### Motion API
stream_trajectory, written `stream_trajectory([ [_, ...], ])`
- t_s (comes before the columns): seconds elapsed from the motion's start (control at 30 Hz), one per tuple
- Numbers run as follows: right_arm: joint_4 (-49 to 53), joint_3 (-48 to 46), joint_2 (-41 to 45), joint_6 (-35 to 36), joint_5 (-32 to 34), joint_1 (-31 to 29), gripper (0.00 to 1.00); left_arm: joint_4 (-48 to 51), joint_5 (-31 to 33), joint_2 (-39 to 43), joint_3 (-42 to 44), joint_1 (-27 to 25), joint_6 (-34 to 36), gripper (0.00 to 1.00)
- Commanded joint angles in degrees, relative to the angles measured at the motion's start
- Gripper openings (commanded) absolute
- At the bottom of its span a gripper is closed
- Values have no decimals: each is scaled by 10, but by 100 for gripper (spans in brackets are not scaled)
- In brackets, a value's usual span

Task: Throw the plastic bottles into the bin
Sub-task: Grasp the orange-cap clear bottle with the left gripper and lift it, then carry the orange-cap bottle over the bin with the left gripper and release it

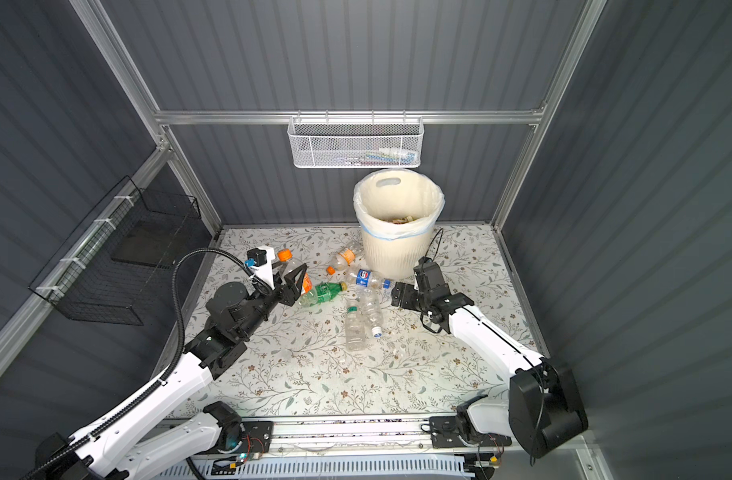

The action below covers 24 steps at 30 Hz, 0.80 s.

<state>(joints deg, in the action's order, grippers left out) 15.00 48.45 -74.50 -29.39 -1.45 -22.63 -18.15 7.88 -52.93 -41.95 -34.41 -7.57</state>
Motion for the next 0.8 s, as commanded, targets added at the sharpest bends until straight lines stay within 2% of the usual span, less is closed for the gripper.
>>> stream_trajectory([
  [0.0, 11, 14, 14, 3, 8, 2, 93, -124, -36, 5, -66, 1, 98, 58],
  [0.1, 7, 6, 25, -1, 13, 1, 93, -150, -94, -49, -157, 1, 144, 58],
  [0.2, 0, -2, 35, -8, 13, 2, 93, -163, -152, -144, -280, 1, 146, 58],
  [0.33, -14, -13, 46, -15, 17, 2, 93, -75, -207, -336, -557, 1, 95, 59],
  [0.4, -20, -14, 43, -15, 14, 2, 93, 28, -215, -470, -736, 1, 80, 62],
  [0.43, -20, -11, 40, -15, 9, 1, 93, 104, -225, -559, -876, 2, 70, 67],
  [0.5, -18, -6, 34, -18, -1, -1, 93, 279, -237, -743, -1180, 1, 62, 89],
  [0.53, -17, -5, 34, -18, -3, -4, 93, 331, -235, -810, -1301, 5, 51, 99],
  [0.57, -17, -8, 36, -20, -3, -6, 93, 349, -231, -821, -1327, 11, 40, 100],
  [0.6, -16, -10, 40, -21, -2, -7, 93, 343, -226, -796, -1280, 16, 30, 100],
  [0.63, -15, -16, 45, -23, 0, -9, 93, 286, -230, -734, -1157, 21, 23, 100],
  [0.67, -16, -23, 50, -24, 1, -10, 93, 177, -218, -664, -989, 22, 21, 100],
  [0.7, -18, -28, 51, -24, 1, -9, 93, 89, -206, -603, -870, 22, 22, 100],
  [0.73, -18, -31, 50, -24, 3, -9, 93, 52, -197, -567, -807, 22, 22, 100],
  [0.77, -19, -32, 45, -23, 3, -10, 93, 67, -185, -548, -794, 23, 32, 100],
])
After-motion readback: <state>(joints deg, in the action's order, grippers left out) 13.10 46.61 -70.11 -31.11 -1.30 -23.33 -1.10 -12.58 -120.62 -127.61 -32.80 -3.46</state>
